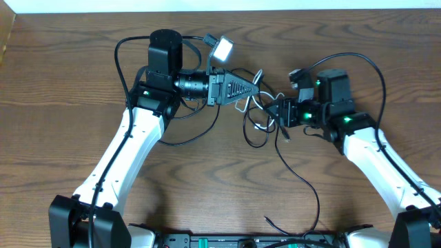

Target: Untangle cables

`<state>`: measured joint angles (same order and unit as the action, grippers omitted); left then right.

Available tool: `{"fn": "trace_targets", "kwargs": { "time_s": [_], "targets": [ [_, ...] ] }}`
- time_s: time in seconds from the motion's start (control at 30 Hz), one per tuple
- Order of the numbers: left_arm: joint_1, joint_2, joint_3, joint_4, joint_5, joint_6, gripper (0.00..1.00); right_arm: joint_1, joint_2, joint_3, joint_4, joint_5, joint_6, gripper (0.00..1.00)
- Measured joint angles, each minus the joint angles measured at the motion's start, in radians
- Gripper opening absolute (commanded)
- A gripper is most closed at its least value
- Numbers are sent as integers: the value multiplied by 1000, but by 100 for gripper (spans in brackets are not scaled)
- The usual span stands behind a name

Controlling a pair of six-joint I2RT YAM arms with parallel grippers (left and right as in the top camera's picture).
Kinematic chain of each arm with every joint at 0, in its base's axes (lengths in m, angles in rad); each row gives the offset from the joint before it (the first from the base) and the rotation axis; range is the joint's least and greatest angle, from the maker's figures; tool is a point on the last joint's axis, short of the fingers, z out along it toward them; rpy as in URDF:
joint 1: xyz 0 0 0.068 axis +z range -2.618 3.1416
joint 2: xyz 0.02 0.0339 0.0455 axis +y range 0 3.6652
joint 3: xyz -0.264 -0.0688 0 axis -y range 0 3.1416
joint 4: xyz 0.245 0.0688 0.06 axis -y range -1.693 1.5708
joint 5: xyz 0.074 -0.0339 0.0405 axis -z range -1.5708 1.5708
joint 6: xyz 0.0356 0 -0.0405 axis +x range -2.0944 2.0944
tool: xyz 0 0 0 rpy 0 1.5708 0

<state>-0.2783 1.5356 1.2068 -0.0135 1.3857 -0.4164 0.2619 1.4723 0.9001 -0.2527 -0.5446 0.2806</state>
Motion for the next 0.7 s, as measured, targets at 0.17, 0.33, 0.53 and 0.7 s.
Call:
{"fn": "trace_targets", "kwargs": {
  "time_s": [0.17,0.33,0.53,0.7],
  "targets": [
    [0,0,0,0,0,-3,8,23,47,0,0,39,6,35],
    [0,0,0,0,0,-3,8,23,77,-1,-16,152,106,33],
    [0,0,0,0,0,-3,7,23,77,-1,-4,228,245,39],
    [0,0,0,0,0,-3,7,23,77,-1,-1,212,331,40]
  ]
}}
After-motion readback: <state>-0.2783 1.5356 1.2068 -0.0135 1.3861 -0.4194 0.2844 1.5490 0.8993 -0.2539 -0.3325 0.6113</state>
